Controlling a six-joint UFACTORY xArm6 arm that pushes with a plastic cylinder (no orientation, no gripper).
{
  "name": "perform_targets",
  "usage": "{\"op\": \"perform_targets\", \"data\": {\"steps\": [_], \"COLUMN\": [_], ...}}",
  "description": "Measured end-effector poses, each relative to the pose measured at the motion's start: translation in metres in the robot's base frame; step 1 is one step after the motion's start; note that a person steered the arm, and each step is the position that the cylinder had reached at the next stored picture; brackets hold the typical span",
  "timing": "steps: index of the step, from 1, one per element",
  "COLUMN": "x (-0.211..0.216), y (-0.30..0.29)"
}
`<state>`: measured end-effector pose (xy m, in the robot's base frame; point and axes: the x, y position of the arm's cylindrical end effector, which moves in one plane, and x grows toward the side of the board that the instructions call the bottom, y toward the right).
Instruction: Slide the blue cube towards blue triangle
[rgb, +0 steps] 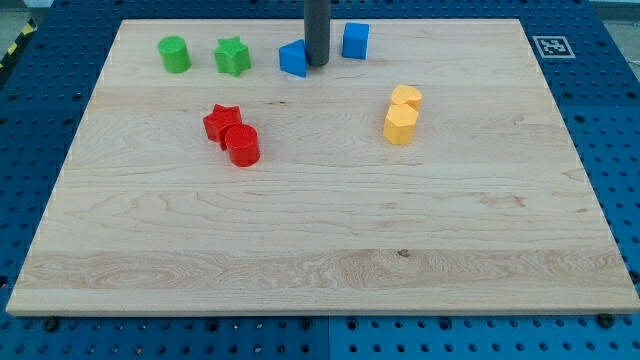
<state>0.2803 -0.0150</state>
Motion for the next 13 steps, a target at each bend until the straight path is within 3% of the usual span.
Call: {"op": "perform_targets", "data": {"steps": [2, 5, 7, 9, 11, 13], "x": [0.0, 0.013, 0.013, -0.023, -0.068, -0.067], "y": [-0.01, 0.142, 0.146, 0.145, 0.075, 0.06]}}
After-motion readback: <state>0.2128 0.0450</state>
